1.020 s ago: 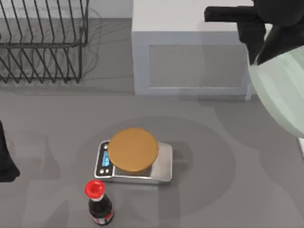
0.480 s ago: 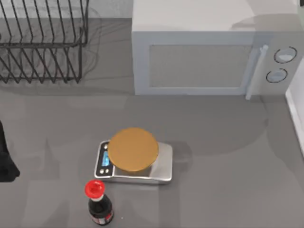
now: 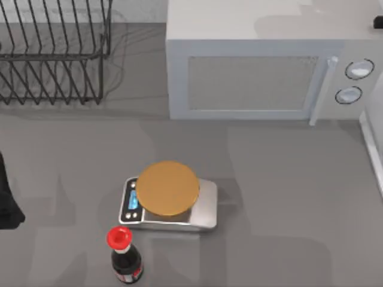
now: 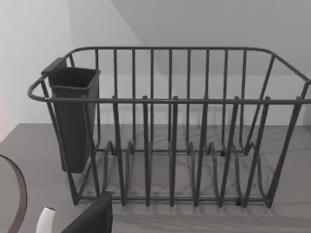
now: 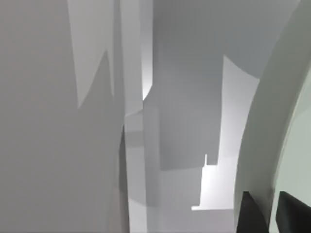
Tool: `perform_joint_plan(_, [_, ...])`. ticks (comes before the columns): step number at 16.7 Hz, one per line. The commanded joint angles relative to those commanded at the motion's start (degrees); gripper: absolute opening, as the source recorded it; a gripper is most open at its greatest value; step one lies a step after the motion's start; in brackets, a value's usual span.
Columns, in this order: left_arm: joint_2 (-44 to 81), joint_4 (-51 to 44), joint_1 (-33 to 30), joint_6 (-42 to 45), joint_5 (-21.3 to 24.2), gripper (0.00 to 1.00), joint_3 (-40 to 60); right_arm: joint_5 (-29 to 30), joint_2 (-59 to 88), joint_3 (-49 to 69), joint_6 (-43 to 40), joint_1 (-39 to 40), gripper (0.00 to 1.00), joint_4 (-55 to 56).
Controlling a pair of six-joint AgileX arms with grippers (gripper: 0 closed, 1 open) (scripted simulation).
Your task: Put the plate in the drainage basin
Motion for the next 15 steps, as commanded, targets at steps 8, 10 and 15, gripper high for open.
perform_joint_plan(8, [0.0, 0.0, 0.0, 0.0, 0.0, 1.00, 0.0, -0.9, 2.5, -0.3, -2.2, -1.0, 0.15, 0.2])
perform_joint_plan(10, [0.0, 0.0, 0.0, 0.0, 0.0, 1.00, 0.0, -0.9, 2.5, -0.3, -2.2, -1.0, 0.30, 0.2])
perform_joint_plan(15, [0.0, 0.0, 0.0, 0.0, 0.0, 1.00, 0.0, -0.9, 2.5, -0.3, -2.2, -1.0, 0.68, 0.2])
